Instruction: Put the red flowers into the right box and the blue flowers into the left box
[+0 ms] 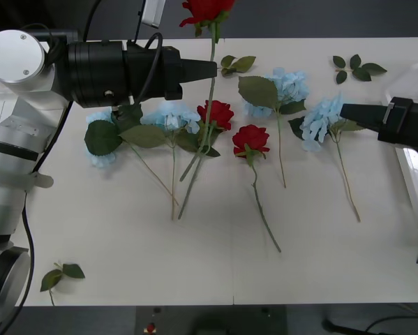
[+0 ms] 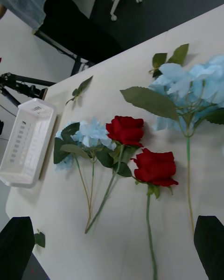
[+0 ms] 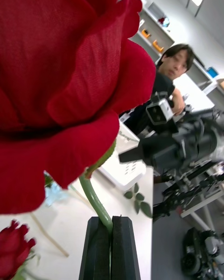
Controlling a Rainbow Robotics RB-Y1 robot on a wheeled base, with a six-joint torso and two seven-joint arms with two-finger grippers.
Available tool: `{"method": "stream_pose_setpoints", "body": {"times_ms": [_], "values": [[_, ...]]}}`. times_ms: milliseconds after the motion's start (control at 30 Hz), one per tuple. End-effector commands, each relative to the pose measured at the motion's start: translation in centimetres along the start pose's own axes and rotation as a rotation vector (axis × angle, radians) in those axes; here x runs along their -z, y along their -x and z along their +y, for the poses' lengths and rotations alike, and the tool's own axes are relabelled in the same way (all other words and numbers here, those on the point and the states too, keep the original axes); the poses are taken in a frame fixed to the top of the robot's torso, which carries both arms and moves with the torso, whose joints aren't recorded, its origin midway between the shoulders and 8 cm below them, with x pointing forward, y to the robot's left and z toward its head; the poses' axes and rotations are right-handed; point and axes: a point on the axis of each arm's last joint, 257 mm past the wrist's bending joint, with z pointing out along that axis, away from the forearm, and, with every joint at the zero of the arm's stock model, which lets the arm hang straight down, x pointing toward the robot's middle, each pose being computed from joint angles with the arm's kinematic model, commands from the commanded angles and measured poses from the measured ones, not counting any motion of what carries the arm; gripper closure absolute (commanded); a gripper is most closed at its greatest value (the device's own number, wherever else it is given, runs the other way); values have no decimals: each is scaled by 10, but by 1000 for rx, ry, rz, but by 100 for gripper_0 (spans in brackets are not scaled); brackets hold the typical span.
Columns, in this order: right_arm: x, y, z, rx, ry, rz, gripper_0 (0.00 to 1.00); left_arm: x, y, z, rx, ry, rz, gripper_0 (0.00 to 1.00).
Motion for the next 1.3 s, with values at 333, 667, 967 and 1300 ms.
{"method": "stream_pose_setpoints", "body": {"times_ms": [333, 667, 967, 1300], "values": [[-53, -43, 89, 109, 229, -86, 0, -4, 14, -53, -64, -170, -4, 100], [-70, -54, 152, 104, 381, -131, 0, -1, 13, -52, -66, -168, -4, 100], [-112, -64, 199, 65, 456, -157, 0, -1, 13, -52, -66, -168, -4, 100], [-149, -72, 215, 68, 479, -137, 0, -1, 13, -52, -66, -168, -4, 100]]}}
